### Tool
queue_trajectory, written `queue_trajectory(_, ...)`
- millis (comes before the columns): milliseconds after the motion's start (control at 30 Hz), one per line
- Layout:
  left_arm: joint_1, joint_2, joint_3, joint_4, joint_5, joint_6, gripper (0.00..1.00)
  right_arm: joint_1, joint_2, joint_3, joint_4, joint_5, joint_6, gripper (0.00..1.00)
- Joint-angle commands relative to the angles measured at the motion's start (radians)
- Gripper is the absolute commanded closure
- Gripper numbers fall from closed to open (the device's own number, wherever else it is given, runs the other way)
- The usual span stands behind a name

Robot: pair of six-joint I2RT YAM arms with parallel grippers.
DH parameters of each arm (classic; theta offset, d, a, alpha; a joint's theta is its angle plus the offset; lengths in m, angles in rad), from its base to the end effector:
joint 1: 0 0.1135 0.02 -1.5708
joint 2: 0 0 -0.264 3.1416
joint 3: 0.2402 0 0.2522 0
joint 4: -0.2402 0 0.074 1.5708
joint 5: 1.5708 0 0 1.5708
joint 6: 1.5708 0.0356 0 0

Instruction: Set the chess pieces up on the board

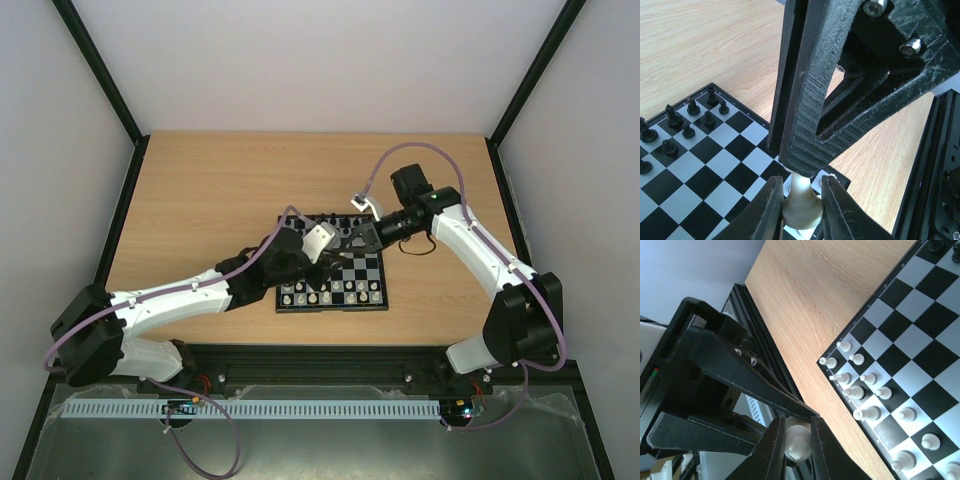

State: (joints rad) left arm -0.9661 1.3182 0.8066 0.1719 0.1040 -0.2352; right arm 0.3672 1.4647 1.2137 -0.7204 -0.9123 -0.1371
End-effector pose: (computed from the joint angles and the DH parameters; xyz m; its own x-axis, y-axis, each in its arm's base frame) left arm 0.1676 -0.2490 0.2651 -0.3879 0.1536 -0.9088 0.8057 0.5354 -0.2534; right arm 0.2683 0.1334 0.2942 -0.6765 -0.3498 -0.6481 -0.7355 0.3666 0.5698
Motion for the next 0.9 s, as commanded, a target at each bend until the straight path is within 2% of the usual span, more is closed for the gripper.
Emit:
queue_trajectory(0,-0.006,0.013,0.030,-0.011,-0.049,-0.014,0.78,0.004,-0.015,-0.013,-0.044,-0.016,-0.018,0.91)
queue_trajectory(100,0.001,0.011,0.071,-0.085,-0.144,-0.087,0.50,0.004,-0.051,-0.019,-0.013,0.033,-0.014,0.93)
queue_trajectory(267,0.051,-0.044,0.164,-0.264,-0.142,-0.150,0.25,0.005,-0.166,-0.092,0.142,0.163,0.001,0.93)
queue_trajectory(433,0.152,-0.068,0.279,-0.494,-0.092,-0.166,0.16,0.032,-0.261,-0.183,0.246,0.307,-0.072,0.93)
queue_trajectory(567,0.275,-0.061,0.303,-0.587,-0.118,-0.115,0.13,0.128,-0.297,-0.243,0.287,0.457,-0.156,0.93)
queue_trajectory(700,0.370,-0.105,0.196,-0.525,-0.242,-0.062,0.13,0.259,-0.305,-0.297,0.314,0.578,-0.233,0.93)
queue_trajectory(867,0.422,-0.172,0.076,-0.439,-0.279,-0.019,0.13,0.370,-0.261,-0.335,0.311,0.642,-0.289,0.92)
